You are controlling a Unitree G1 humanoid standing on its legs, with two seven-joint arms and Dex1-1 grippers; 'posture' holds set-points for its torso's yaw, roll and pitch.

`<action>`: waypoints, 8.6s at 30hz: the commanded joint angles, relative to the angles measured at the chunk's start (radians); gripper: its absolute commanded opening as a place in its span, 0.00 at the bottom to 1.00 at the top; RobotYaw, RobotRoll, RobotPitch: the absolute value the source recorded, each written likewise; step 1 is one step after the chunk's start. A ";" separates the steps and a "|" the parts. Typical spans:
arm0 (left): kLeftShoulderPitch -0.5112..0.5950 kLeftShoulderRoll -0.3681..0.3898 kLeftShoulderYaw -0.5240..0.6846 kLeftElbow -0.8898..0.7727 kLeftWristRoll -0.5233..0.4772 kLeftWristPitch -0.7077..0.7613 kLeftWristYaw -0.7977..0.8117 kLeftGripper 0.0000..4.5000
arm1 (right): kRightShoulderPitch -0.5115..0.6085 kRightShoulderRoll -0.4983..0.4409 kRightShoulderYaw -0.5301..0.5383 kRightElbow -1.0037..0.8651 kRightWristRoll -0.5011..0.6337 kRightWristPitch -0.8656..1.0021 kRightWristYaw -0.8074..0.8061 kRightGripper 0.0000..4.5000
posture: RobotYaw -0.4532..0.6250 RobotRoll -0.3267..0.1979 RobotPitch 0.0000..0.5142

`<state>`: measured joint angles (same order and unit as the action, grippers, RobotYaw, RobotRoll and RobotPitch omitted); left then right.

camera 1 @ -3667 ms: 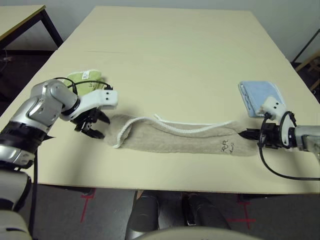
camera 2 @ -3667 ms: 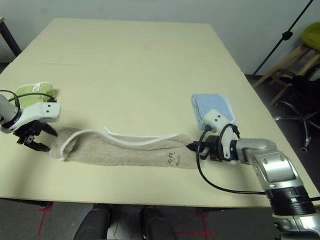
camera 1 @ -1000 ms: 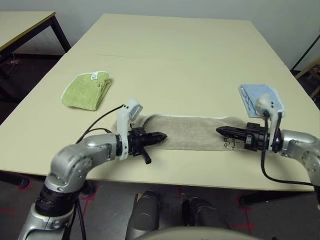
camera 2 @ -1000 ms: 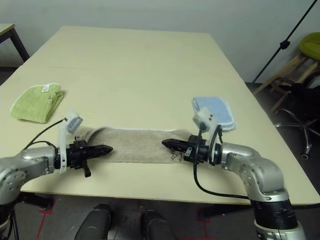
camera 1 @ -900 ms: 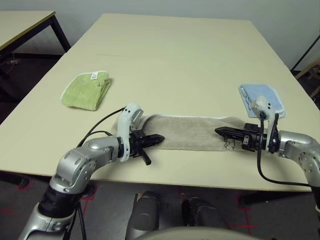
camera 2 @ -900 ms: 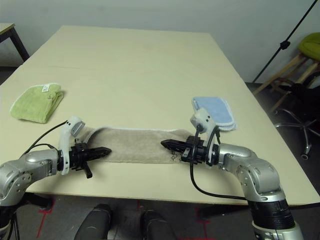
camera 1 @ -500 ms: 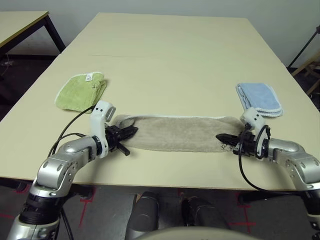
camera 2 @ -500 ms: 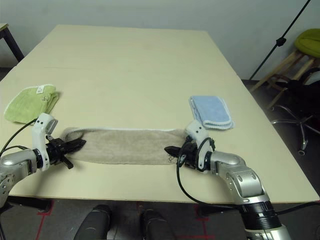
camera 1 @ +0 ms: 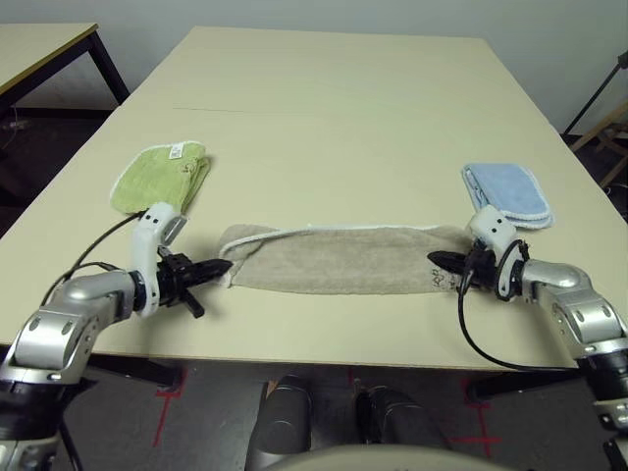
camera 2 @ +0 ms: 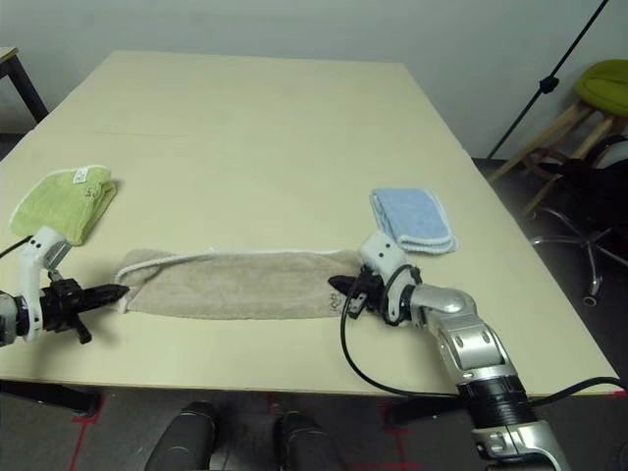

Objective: Fold the towel and set it aside.

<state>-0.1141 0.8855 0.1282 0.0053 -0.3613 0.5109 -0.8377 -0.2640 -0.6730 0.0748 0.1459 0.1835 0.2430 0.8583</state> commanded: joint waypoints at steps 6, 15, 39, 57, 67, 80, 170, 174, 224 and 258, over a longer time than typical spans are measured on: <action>-0.138 -0.085 -0.058 0.150 0.104 -0.165 0.007 0.00 | -0.030 0.031 0.006 0.108 -0.077 -0.143 -0.036 0.00 | 0.56 0.62 0.27; -0.157 -0.046 -0.015 0.160 0.085 -0.127 -0.063 0.00 | -0.023 0.033 -0.139 -0.083 0.237 0.211 0.052 0.14 | 0.56 0.62 0.27; 0.215 0.102 0.305 -0.441 -0.338 0.450 -0.085 0.99 | 0.219 -0.126 -0.357 -0.375 0.485 0.587 -0.029 1.00 | 0.56 0.62 0.29; 0.215 -0.011 0.223 -0.509 -0.313 0.391 0.047 0.99 | 0.350 -0.069 -0.544 -0.444 0.735 0.899 -0.115 1.00 | 0.59 0.62 0.29; 0.222 0.002 0.275 -0.462 -0.305 0.237 -0.055 0.99 | 0.337 0.092 -0.647 -0.422 0.899 1.138 -0.392 1.00 | 0.59 0.62 0.29; 0.221 0.010 0.291 -0.383 -0.272 -0.004 -0.206 1.00 | 0.142 0.372 -0.646 -0.278 0.813 0.967 -0.729 0.96 | 0.60 0.62 0.25; -0.596 -0.573 -0.509 0.088 0.045 0.041 -0.009 0.41 | -0.093 0.165 -0.176 -0.113 0.247 0.259 -0.126 0.26 | 0.54 0.62 0.20; -0.590 -0.584 -0.559 0.130 0.089 0.036 -0.053 0.08 | -0.103 0.178 -0.140 -0.082 0.217 0.236 -0.116 0.00 | 0.54 0.62 0.20; 0.084 -0.580 0.417 -0.596 -0.918 1.104 0.681 0.99 | -0.340 0.016 -0.024 0.324 0.064 -0.415 0.460 0.99 | 0.75 0.62 0.26; 0.039 -0.490 -0.046 -0.268 -1.468 0.470 1.427 0.99 | -0.078 -0.211 -0.225 -0.066 0.299 -0.029 0.515 0.99 | 0.63 0.62 0.36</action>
<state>-0.0912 0.3955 0.1176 -0.2975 -1.8588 0.9956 0.5702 -0.3488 -0.8843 -0.1408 0.1008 0.4677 0.1999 1.3790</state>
